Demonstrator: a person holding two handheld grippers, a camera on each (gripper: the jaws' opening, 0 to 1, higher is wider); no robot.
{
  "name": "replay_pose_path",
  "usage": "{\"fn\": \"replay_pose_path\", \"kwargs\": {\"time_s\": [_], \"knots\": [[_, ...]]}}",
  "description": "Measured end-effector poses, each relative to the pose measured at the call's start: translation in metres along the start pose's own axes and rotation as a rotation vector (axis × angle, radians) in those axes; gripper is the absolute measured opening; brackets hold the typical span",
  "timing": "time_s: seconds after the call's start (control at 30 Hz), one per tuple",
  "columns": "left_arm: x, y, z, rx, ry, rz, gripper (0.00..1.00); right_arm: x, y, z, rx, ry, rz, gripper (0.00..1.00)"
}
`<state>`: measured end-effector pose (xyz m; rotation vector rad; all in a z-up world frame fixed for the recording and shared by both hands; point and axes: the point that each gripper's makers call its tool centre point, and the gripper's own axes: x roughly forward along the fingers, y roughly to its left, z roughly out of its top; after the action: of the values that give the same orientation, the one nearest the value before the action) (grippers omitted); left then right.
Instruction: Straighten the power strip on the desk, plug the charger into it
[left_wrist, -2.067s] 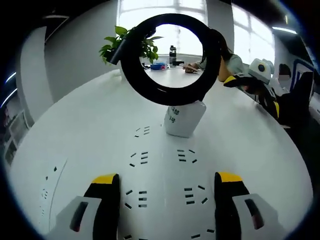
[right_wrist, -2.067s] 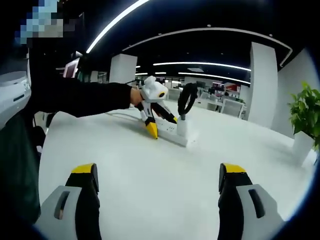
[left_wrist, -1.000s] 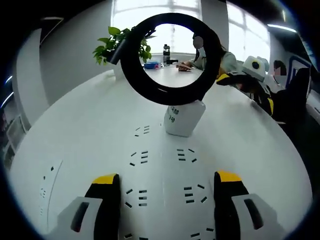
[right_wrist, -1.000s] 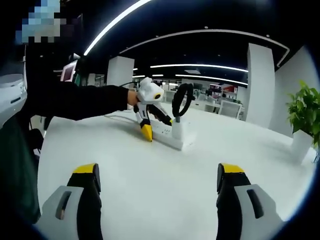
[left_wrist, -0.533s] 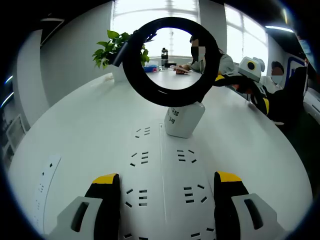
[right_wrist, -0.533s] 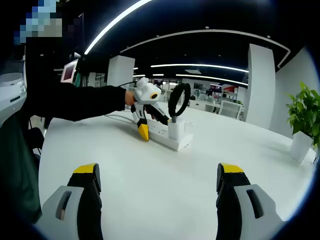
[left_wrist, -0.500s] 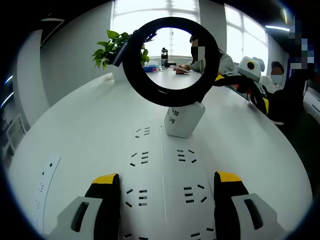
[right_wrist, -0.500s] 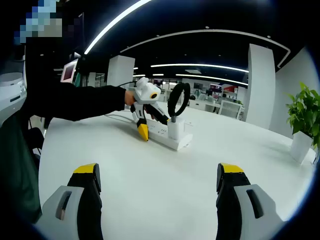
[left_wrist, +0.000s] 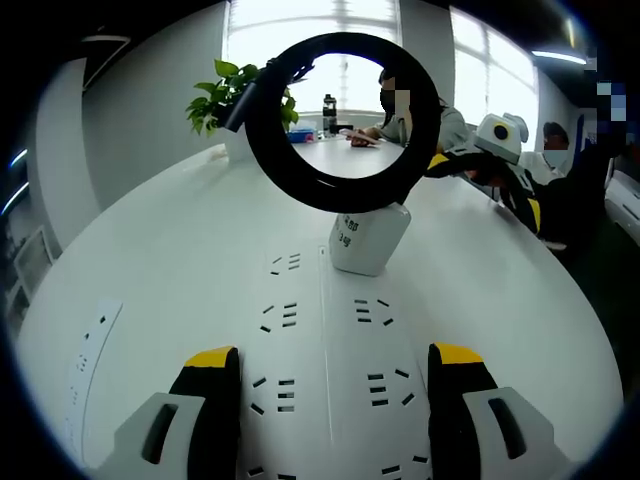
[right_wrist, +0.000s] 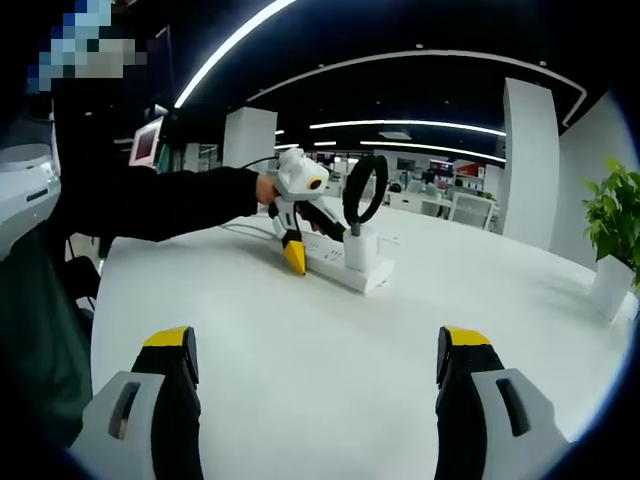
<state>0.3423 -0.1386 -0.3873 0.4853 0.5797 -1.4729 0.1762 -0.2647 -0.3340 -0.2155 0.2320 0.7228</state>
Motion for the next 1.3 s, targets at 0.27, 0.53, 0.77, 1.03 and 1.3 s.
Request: {"fn": "replay_pose_path", "kwargs": {"time_s": [0.27, 0.53, 0.77, 1.03, 1.3], "knots": [[-0.004, -0.004, -0.006, -0.005, 0.003, 0.006, 0.77, 0.0, 0.004, -0.001, -0.004, 0.0, 0.006, 1.0], [-0.01, -0.009, -0.012, -0.012, -0.002, 0.013, 0.77, 0.001, 0.009, -0.003, -0.008, 0.009, 0.015, 1.0], [-0.012, -0.012, -0.015, -0.013, -0.009, 0.013, 0.77, 0.001, 0.01, -0.006, -0.005, 0.013, 0.015, 1.0], [-0.015, -0.015, -0.017, -0.014, -0.014, 0.014, 0.77, 0.0, 0.01, -0.006, -0.005, 0.013, 0.018, 1.0], [-0.017, -0.018, -0.017, -0.018, -0.021, 0.017, 0.77, -0.003, 0.01, -0.005, -0.003, 0.01, 0.019, 1.0]]}}
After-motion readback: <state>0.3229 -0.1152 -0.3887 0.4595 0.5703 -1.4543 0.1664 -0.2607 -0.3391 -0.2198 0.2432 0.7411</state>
